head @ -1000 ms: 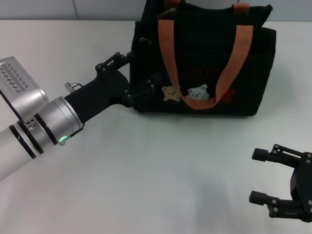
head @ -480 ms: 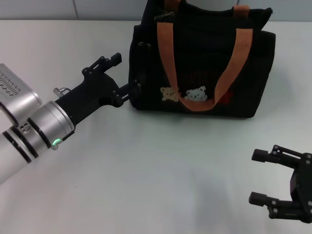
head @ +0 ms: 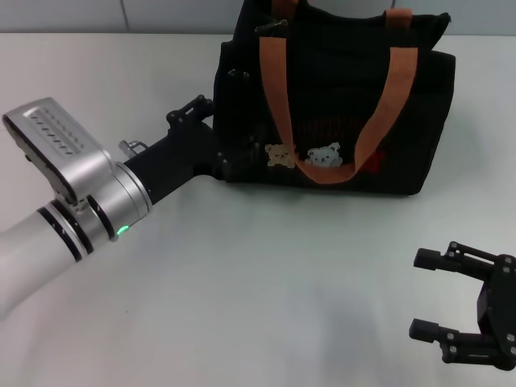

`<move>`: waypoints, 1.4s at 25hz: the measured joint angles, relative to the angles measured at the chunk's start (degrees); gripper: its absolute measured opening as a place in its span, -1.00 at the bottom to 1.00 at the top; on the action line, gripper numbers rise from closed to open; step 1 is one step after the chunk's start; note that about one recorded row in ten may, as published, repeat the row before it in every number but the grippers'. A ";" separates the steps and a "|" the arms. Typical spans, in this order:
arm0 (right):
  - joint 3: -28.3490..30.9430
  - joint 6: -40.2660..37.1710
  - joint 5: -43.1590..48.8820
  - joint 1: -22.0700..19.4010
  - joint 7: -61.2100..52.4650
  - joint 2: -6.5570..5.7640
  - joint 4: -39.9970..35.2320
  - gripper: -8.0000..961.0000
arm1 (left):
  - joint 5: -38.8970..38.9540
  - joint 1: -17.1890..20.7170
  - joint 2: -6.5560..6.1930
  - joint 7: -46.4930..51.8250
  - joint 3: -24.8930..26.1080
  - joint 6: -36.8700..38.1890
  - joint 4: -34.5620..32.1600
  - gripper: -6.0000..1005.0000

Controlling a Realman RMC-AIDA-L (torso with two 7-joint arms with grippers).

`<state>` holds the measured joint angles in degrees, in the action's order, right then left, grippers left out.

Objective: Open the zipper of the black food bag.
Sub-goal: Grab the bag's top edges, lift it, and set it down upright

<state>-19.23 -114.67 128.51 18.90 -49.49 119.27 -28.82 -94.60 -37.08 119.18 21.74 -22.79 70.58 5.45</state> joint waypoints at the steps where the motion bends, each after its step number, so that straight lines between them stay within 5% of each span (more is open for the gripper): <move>1: -0.01 0.01 0.00 0.00 0.00 0.00 0.00 0.73 | 0.02 -0.03 0.00 -1.16 0.10 -0.28 0.49 0.45; 6: -0.10 0.05 -0.02 0.00 0.00 0.00 0.00 0.73 | 0.18 0.19 -0.01 -2.12 0.88 0.00 1.00 0.44; 18: 0.22 0.08 -0.15 0.00 0.00 0.00 0.00 0.72 | 0.15 0.04 0.00 -2.23 0.91 0.08 1.12 -0.39; 24: 0.34 0.07 -0.20 -0.44 0.28 0.00 0.00 0.72 | -0.04 0.53 0.00 -3.14 0.99 1.73 1.28 -0.62; 33: 0.42 -0.30 -0.20 -0.58 0.74 0.00 0.00 0.72 | -0.34 2.60 0.00 -14.08 0.73 6.37 3.92 -0.78; 35: 0.43 -0.40 -0.21 -0.60 0.74 0.00 0.00 0.72 | -1.35 5.40 -0.01 -19.43 0.56 12.71 3.43 -0.80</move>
<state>-18.80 -115.07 128.30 18.30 -48.74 119.27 -28.83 -95.95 -31.68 119.17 2.30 -22.23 83.30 8.89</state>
